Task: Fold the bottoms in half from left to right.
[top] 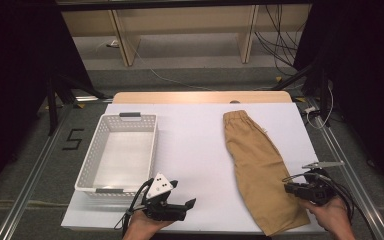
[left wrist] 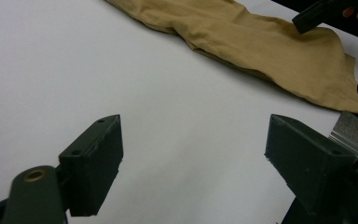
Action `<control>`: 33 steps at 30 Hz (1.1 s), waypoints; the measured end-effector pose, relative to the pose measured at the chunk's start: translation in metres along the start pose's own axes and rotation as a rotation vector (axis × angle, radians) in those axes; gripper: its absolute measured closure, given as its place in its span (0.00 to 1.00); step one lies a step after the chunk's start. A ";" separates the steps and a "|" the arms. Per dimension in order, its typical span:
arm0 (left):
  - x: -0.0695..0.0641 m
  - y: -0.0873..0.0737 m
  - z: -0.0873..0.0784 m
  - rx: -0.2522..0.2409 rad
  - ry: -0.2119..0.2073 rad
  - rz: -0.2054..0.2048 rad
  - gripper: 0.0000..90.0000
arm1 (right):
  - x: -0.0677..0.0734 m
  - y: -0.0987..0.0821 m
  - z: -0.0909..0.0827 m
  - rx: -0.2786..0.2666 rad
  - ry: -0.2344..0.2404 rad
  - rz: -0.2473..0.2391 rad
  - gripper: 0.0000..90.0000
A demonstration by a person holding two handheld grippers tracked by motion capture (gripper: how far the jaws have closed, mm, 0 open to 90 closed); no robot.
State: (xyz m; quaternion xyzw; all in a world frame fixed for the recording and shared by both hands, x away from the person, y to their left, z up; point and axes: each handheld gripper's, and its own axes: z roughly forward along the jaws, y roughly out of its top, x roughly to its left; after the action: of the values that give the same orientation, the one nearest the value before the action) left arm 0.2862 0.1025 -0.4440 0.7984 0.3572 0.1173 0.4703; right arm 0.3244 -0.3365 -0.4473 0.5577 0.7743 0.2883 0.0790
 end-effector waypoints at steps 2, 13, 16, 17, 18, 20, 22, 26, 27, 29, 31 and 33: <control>0.000 0.000 0.000 -0.004 -0.001 -0.001 0.21 | 0.000 -0.002 -0.005 -0.001 -0.007 -0.001 0.77; 0.000 0.000 0.001 0.004 0.002 0.005 0.21 | -0.005 -0.022 -0.012 0.044 0.032 0.034 0.62; 0.000 0.000 0.001 0.004 0.002 0.005 0.21 | -0.006 -0.024 -0.012 0.050 0.081 0.039 0.73; 0.000 0.000 0.001 0.004 0.002 0.003 0.21 | -0.006 -0.024 -0.012 0.047 0.090 0.036 0.78; 0.000 0.000 0.001 0.006 0.003 0.004 0.21 | -0.004 -0.024 -0.013 0.047 0.086 0.026 0.85; 0.000 -0.001 0.001 0.006 0.003 0.007 0.21 | 0.000 -0.022 -0.017 0.031 0.073 0.008 0.93; 0.000 -0.001 0.002 0.006 0.002 0.002 0.21 | 0.002 -0.021 -0.022 0.007 0.062 -0.001 0.97; 0.000 -0.001 0.002 0.008 0.002 0.004 0.21 | 0.006 -0.017 -0.037 -0.048 0.025 -0.018 0.99; 0.000 -0.001 0.002 0.007 0.001 0.001 0.21 | 0.006 -0.016 -0.040 -0.051 0.009 -0.017 0.98; -0.001 -0.001 0.002 0.011 0.001 0.005 0.21 | 0.006 -0.016 -0.040 -0.032 -0.030 -0.021 0.98; -0.001 -0.001 0.002 0.010 0.001 0.007 0.21 | 0.003 -0.018 -0.034 0.001 -0.025 -0.010 0.93; -0.001 -0.001 0.002 0.011 0.002 0.005 0.21 | 0.001 -0.020 -0.027 0.023 -0.015 0.000 0.92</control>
State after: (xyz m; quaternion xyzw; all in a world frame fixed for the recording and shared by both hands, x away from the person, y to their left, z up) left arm 0.2864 0.1008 -0.4459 0.8017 0.3565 0.1173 0.4652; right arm 0.2958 -0.3493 -0.4356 0.5607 0.7770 0.2752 0.0782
